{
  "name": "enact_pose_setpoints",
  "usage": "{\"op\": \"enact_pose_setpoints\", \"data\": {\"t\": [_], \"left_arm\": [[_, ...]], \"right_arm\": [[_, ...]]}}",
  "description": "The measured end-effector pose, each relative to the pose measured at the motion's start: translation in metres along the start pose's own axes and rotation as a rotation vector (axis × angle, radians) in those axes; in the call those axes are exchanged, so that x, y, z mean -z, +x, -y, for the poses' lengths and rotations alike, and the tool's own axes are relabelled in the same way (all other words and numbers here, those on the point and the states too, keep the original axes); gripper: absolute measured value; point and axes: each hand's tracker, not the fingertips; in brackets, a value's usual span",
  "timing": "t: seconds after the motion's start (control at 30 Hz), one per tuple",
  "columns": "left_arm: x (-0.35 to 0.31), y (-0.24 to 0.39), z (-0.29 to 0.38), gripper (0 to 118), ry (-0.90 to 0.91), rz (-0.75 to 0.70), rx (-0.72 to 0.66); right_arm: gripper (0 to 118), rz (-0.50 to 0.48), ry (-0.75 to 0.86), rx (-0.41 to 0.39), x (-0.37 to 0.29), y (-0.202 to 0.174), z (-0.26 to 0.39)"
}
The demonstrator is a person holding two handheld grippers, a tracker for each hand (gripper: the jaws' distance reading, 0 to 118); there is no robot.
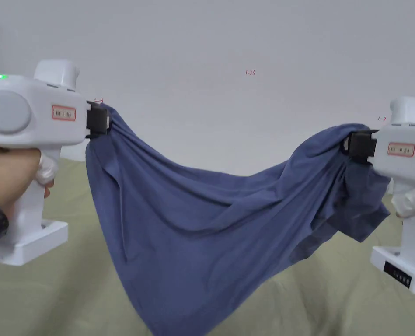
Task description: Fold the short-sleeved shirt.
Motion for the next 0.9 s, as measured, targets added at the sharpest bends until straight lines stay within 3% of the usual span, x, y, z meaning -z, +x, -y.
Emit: {"op": "enact_pose_setpoints", "data": {"t": [0.27, 0.5, 0.7, 0.9], "left_arm": [[0.028, -0.014, -0.039, 1, 0.050, -0.081, 0.031], [0.067, -0.026, -0.043, 1, 0.062, -0.114, -0.035], [0.098, -0.031, -0.027, 1, 0.041, -0.129, -0.033], [0.108, -0.035, 0.012, 1, -0.011, -0.114, 0.002]], "right_arm": [[12, 0.001, 0.041, 0.041, 0.047, 0.010, -0.032], [12, 0.022, 0.033, 0.063, 0.094, 0.015, -0.033], [12, 0.027, -0.005, 0.022, 0.123, 0.018, -0.013], [12, 0.000, -0.043, 0.088, 0.135, 0.028, 0.018]]}}
